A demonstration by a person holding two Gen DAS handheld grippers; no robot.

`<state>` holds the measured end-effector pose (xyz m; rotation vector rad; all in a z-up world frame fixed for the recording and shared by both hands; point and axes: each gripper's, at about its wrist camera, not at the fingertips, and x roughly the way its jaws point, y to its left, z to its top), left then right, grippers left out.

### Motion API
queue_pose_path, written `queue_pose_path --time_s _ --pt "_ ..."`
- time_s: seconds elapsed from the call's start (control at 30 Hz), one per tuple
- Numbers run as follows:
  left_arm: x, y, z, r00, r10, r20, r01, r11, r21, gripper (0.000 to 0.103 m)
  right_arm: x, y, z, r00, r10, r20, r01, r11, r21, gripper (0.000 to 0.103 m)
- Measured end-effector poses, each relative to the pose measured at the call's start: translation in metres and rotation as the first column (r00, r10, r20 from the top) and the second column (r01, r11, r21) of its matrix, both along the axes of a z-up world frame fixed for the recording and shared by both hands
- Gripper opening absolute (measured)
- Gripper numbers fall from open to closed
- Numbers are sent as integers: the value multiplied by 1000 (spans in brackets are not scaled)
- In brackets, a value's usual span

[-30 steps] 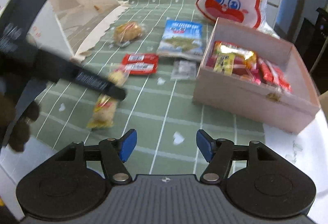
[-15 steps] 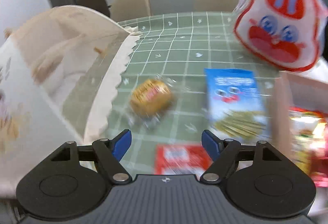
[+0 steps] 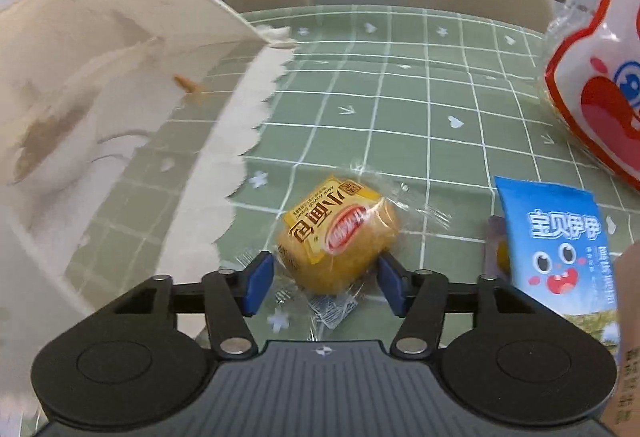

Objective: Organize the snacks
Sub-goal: 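Grasp the yellow bread bun with the right gripper while the left holds the stick pack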

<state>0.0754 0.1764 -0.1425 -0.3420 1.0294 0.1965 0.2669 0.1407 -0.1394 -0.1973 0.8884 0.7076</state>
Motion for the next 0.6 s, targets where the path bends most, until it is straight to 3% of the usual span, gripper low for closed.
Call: queue_pose_path --time_s 0.13,0.43,0.57,0.6 --pt "-1 1 0 1000 2 4 -2 1000 -2 34 -24 -33 21 993 113 33 -114 993 35 42" --pt "-10 8 -2 999 44 32 -42 998 -52 34 -97 -129 28 957 282 -74 -274 957 94 41" --pt "-14 9 -2 998 62 29 -60 996 -63 34 -124 -159 19 951 307 -39 -307 952 -4 43" --pt "-13 7 -2 998 60 29 -58 997 -57 34 -127 -165 17 957 290 -25 -290 956 -30 49"
